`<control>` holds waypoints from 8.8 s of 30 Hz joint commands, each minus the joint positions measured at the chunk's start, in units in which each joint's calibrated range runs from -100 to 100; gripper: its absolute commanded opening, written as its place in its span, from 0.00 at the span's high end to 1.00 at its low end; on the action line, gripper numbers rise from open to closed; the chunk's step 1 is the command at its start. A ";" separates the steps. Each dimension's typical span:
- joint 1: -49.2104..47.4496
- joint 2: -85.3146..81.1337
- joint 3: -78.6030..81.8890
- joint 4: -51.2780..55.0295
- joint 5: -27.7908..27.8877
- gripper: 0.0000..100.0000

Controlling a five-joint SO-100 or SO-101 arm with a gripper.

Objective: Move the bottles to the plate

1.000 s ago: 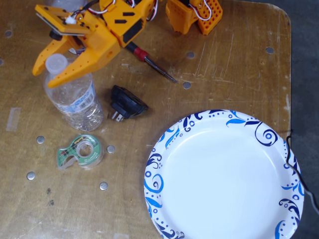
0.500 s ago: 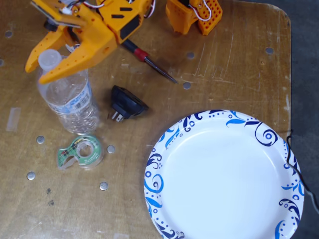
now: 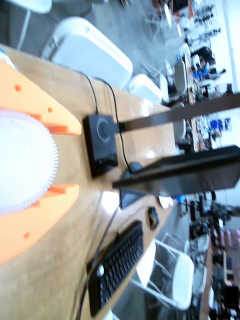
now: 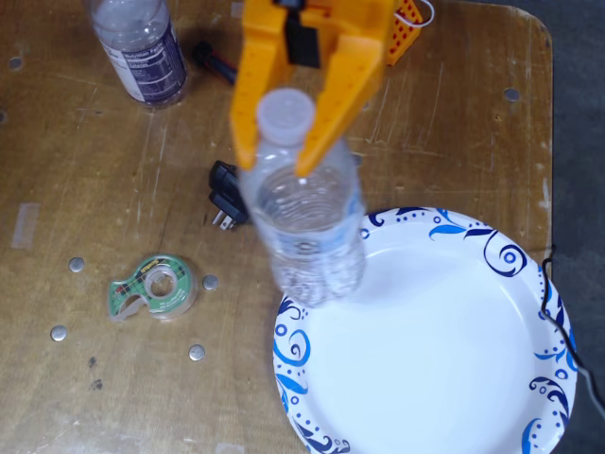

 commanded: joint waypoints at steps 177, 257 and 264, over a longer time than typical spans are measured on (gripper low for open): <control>60.96 -65.15 64.61 4.02 6.63 0.60; 63.76 -28.47 60.02 -24.35 3.03 0.88; 63.33 -28.47 56.59 -24.35 3.03 0.88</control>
